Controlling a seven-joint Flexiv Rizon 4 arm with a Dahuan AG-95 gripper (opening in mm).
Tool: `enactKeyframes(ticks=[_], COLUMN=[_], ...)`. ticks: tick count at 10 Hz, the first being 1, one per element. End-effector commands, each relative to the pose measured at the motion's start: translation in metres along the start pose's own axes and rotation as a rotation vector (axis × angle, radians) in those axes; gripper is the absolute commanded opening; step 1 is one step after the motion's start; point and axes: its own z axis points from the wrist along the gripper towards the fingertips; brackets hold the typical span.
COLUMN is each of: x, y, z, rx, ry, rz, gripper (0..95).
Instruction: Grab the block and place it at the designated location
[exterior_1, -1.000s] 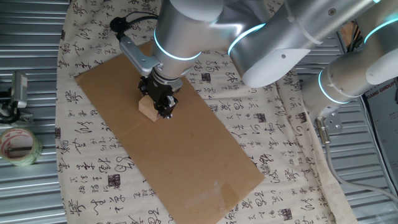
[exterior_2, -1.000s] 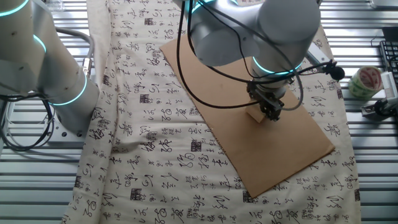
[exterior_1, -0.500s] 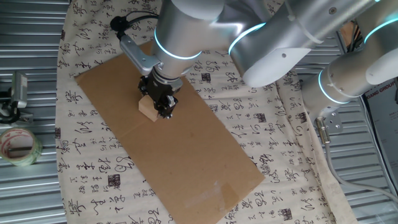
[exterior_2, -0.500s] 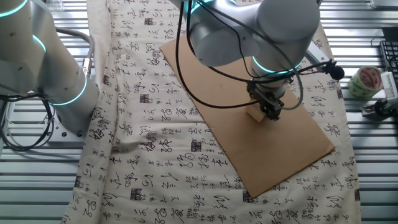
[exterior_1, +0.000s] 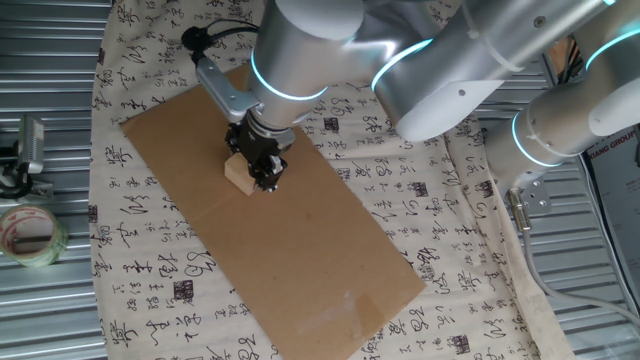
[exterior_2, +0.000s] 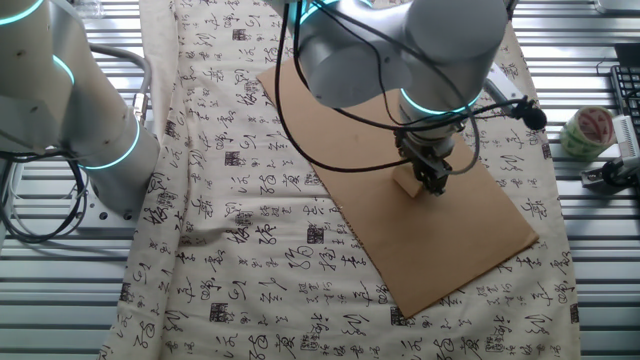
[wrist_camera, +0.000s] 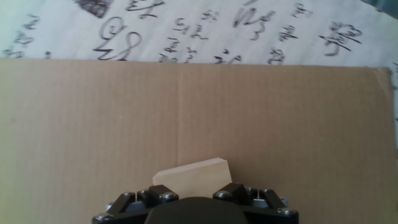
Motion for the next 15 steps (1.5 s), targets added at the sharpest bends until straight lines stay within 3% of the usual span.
enactKeyframes(ticks=[1,4,15], x=[-0.001,-0.001,0.004], y=[0.000,0.000,0.013], z=[0.000,-0.001,0.000], rx=[-0.007,0.000,0.013], ry=[0.001,0.003,0.004], rz=[0.044,0.110,0.112], gripper=[0.0,0.0,0.0])
